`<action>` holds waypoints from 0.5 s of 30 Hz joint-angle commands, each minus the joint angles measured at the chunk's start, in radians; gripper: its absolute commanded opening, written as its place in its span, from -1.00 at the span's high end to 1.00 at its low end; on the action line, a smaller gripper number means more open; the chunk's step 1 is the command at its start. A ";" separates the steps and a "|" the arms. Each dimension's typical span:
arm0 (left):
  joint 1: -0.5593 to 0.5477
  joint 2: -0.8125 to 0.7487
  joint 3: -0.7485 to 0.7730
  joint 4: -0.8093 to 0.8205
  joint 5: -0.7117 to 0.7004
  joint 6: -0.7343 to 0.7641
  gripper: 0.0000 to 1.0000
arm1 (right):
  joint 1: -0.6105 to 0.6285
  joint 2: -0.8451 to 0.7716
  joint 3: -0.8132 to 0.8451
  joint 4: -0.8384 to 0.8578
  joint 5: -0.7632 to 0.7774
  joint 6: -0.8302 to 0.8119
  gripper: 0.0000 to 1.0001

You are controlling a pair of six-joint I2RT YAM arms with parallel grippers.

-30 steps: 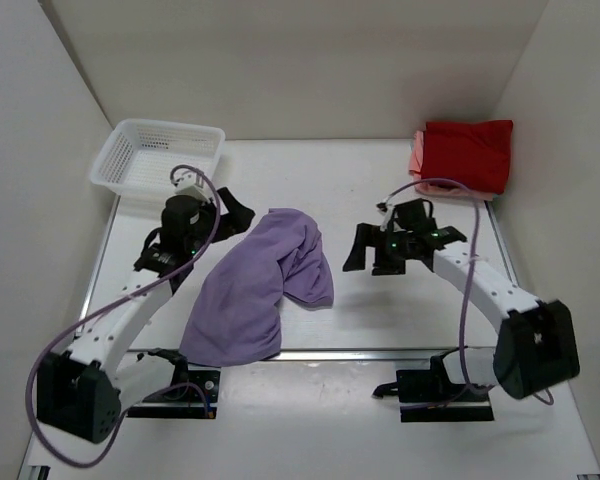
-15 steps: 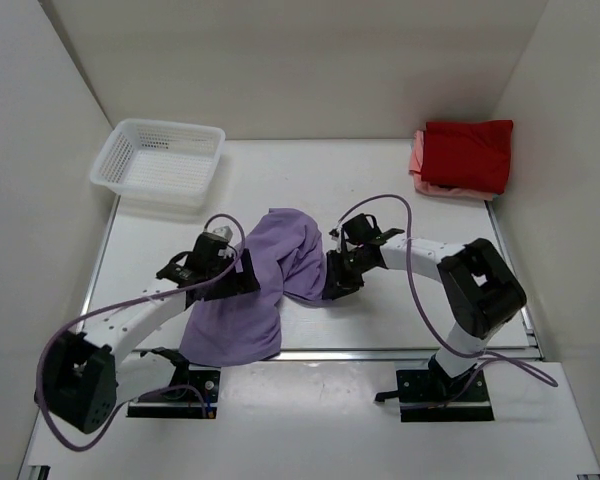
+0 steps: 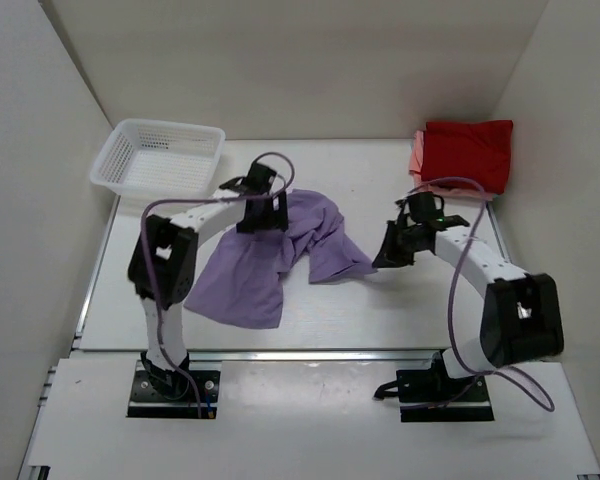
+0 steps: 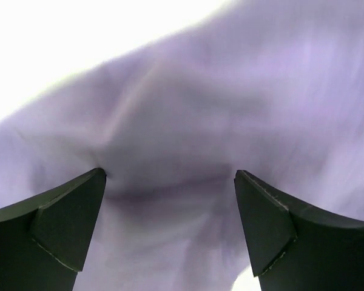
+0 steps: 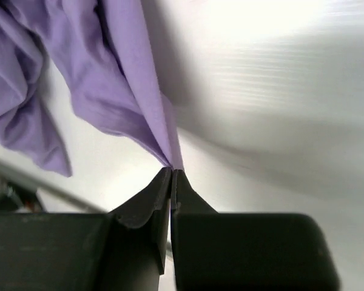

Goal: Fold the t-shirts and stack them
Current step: Flatten out the tshirt

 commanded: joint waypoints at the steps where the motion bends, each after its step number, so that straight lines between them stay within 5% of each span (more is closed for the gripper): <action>1: 0.015 0.159 0.323 -0.075 -0.059 0.101 -0.97 | -0.088 -0.113 -0.031 -0.155 0.211 -0.035 1.00; 5: 0.027 0.248 0.430 0.030 -0.004 0.103 -0.98 | -0.174 -0.142 -0.071 -0.172 0.261 -0.047 1.00; 7: -0.005 0.219 0.350 0.135 -0.064 0.156 -0.98 | -0.181 -0.131 -0.075 -0.155 0.263 -0.054 1.00; 8: -0.028 0.189 0.313 0.189 -0.058 0.310 -0.97 | -0.181 -0.119 -0.066 -0.149 0.252 -0.051 1.00; 11: -0.017 0.150 0.182 0.275 -0.024 0.328 -0.97 | -0.182 -0.102 -0.037 -0.187 0.282 -0.058 1.00; 15: -0.028 0.058 0.016 0.413 -0.155 0.445 -0.97 | -0.300 -0.097 0.015 -0.221 0.437 -0.069 1.00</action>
